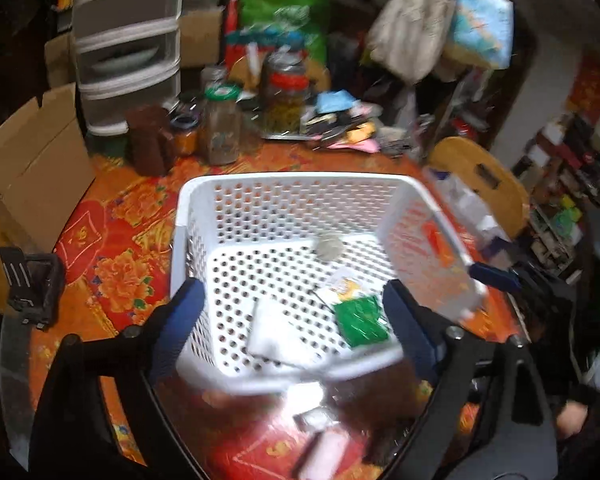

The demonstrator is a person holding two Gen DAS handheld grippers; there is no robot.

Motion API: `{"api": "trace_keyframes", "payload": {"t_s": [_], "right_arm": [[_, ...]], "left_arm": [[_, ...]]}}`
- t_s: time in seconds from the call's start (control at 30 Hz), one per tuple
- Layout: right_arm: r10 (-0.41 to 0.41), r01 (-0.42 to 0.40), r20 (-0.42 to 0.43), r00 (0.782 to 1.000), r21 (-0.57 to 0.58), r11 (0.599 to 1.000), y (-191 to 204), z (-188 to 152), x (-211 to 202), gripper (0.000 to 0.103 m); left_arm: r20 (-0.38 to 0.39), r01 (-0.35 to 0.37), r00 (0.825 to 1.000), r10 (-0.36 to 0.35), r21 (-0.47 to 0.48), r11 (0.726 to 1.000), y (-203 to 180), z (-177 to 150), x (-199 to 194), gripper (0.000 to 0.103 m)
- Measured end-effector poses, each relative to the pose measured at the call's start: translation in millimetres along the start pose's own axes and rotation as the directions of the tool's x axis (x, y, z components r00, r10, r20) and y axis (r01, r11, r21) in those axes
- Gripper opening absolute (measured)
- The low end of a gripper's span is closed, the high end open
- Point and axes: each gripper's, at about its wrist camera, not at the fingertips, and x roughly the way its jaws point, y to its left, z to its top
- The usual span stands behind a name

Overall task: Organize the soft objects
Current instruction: 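Open the left tool into the basket while the right tool releases the green packet inside, then move the left tool toward the pink roll while the right tool approaches the black glove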

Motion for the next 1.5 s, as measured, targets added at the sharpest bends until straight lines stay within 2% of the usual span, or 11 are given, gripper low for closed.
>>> {"api": "trace_keyframes", "payload": {"t_s": [0.13, 0.23, 0.33, 0.57, 0.73, 0.93, 1.1, 1.2, 1.3, 1.43, 1.5], "right_arm": [[0.002, -0.002, 0.057, 0.998, 0.004, 1.000, 3.6, -16.3, -28.5, 0.085], [-0.006, 0.006, 0.093, 0.996, 0.000, 1.000, 10.1, -31.2, -48.0, 0.095], [-0.009, 0.010, 0.125, 0.992, -0.003, 1.000, 17.3, -47.8, -65.2, 0.099], [-0.004, 0.002, 0.154, 0.988, 0.016, 1.000, 26.5, -80.4, -84.9, 0.102], [0.007, -0.013, 0.151, 0.989, 0.040, 0.999, 28.8, -105.0, -86.8, 0.102], [0.006, -0.019, 0.106, 0.994, 0.122, 0.992, 22.6, -147.1, -72.0, 0.102], [0.065, -0.081, 0.095, 0.993, 0.178, 0.981, 26.4, -184.0, -58.6, 0.102], [0.095, -0.111, 0.092, 0.991, 0.187, 0.976, 33.9, -200.9, -53.1, 0.102], [0.107, -0.122, 0.088, 0.990, 0.195, 0.973, 36.4, -209.2, -48.3, 0.102], [0.110, -0.125, 0.081, 0.991, 0.206, 0.971, 35.1, -208.5, -42.2, 0.094], [0.112, -0.125, 0.075, 0.991, 0.206, 0.971, 33.9, -207.8, -39.5, 0.092]], "left_arm": [[0.063, 0.009, 0.998, -0.013, 0.066, 0.998, -15.1, -34.3, -40.2, 0.094], [0.116, -0.014, 0.993, 0.003, 0.098, 0.995, -24.5, -61.3, -66.7, 0.095], [0.162, -0.018, 0.987, 0.002, 0.096, 0.995, -28.9, -85.4, -89.6, 0.098], [0.240, -0.082, 0.969, 0.059, 0.089, 0.993, -30.2, -133.0, -128.3, 0.101], [0.243, -0.101, 0.966, 0.083, 0.061, 0.993, -25.0, -155.1, -136.8, 0.103], [0.131, -0.099, 0.987, 0.094, 0.034, 0.994, -15.5, -183.1, -92.1, 0.103], [0.043, -0.091, 0.995, 0.089, 0.030, 0.995, -14.9, -210.6, -41.0, 0.103], [0.011, -0.063, 0.998, 0.063, 0.035, 0.997, -18.5, -222.1, -17.3, 0.103], [-0.006, -0.061, 0.998, 0.061, 0.060, 0.996, -24.9, -227.9, 0.3, 0.103], [-0.029, -0.056, 0.998, 0.058, 0.069, 0.996, -28.0, -231.2, 18.1, 0.102], [-0.046, -0.060, 0.997, 0.064, 0.072, 0.996, -28.5, -232.2, 26.0, 0.095]]}}
